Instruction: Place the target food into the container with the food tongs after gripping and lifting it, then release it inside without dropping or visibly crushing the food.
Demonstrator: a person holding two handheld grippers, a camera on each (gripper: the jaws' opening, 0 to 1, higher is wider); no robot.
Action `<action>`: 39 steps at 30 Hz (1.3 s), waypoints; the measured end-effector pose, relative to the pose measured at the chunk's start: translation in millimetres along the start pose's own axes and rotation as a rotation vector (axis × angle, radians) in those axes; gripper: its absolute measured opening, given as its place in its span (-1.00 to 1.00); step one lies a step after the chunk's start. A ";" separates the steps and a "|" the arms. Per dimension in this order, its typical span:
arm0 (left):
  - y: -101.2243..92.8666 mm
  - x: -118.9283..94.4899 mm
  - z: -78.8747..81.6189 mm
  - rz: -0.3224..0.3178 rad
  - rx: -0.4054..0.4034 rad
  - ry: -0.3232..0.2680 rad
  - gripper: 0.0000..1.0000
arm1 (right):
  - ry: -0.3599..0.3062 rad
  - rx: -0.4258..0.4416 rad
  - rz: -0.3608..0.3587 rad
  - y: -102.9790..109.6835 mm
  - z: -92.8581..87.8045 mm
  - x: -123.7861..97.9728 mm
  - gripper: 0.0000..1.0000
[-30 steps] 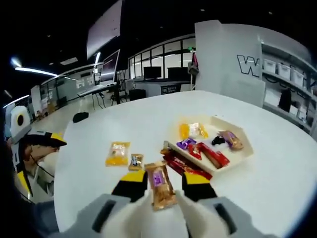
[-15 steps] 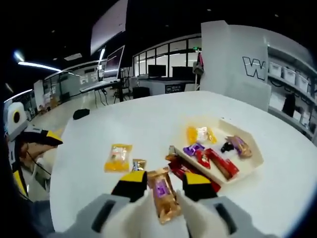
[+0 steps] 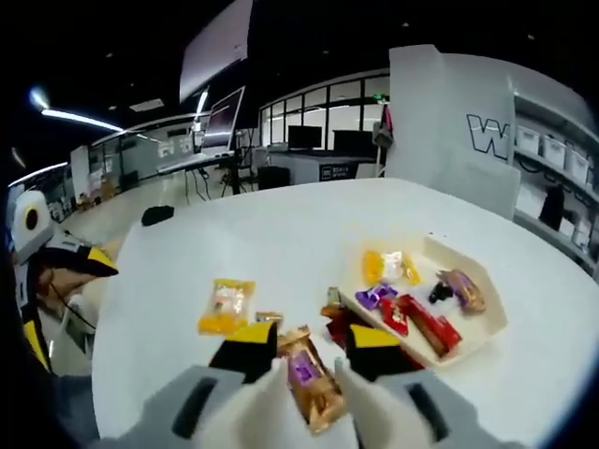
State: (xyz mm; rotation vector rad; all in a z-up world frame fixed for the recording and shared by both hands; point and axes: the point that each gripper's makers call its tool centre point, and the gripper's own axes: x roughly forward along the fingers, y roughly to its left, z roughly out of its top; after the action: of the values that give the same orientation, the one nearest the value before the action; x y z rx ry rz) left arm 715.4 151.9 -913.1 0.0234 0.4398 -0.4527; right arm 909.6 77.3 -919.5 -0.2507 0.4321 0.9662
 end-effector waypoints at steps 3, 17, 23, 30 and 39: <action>1.6 -0.8 -0.3 0.003 -0.002 0.000 0.95 | 0.011 -0.014 0.005 3.9 -3.0 2.3 -0.52; 3.7 -1.2 -0.4 0.005 -0.002 -0.001 0.94 | 0.035 -0.016 -0.010 2.0 -10.2 5.8 -0.56; 1.8 -1.1 -2.7 0.001 0.001 0.006 0.93 | 0.024 0.023 -0.036 1.5 -12.1 1.4 -0.68; 1.9 -4.1 1.8 0.003 0.004 -0.004 0.93 | 0.025 0.045 -0.041 0.1 -11.8 -1.8 -0.67; 1.7 -6.9 0.4 0.003 0.003 -0.007 0.92 | -0.013 0.076 -0.031 0.3 2.9 -10.9 -0.66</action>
State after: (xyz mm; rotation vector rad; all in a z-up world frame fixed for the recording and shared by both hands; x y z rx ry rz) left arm 710.8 156.2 -909.9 0.0253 0.4327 -0.4500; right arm 904.7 70.6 -911.9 -0.1818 0.4508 0.9186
